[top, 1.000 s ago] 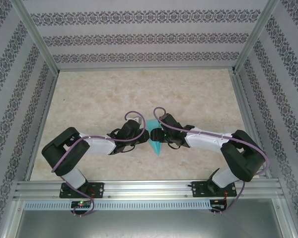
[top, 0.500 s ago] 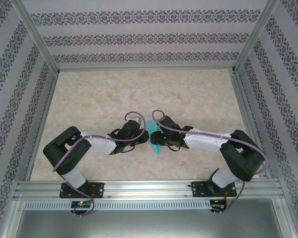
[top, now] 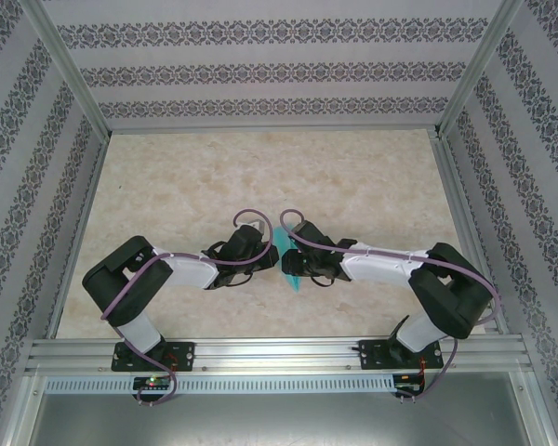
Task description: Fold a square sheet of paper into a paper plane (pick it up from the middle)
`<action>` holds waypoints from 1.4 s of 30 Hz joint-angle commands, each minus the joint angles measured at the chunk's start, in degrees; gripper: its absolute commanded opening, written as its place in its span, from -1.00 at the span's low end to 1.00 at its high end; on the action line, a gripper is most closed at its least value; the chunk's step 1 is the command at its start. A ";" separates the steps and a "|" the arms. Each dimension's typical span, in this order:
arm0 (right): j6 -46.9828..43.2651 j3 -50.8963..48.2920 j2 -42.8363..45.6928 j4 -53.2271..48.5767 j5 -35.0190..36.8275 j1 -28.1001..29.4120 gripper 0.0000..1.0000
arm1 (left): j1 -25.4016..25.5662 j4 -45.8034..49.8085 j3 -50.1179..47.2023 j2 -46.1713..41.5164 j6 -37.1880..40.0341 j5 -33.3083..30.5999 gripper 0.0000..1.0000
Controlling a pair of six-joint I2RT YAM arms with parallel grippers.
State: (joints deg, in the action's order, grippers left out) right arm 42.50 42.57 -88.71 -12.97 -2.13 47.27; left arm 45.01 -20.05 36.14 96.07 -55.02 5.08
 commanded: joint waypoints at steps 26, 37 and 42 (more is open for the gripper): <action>-2.86 8.44 -0.72 -15.68 14.61 -0.86 -0.98 | -2.39 28.20 1.16 -16.32 -0.63 -20.17 0.50; -2.56 11.78 -7.94 -15.53 14.00 -1.30 -0.87 | -2.65 30.70 -0.02 -17.85 -1.92 -21.70 0.81; -2.51 12.57 -10.02 -14.63 13.33 -1.12 -0.76 | -2.65 30.00 -0.09 -17.50 -1.14 -20.73 0.83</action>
State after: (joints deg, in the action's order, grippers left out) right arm 40.38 53.60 -97.03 -27.88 10.87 46.35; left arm 43.11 9.10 36.91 79.02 -56.03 -15.38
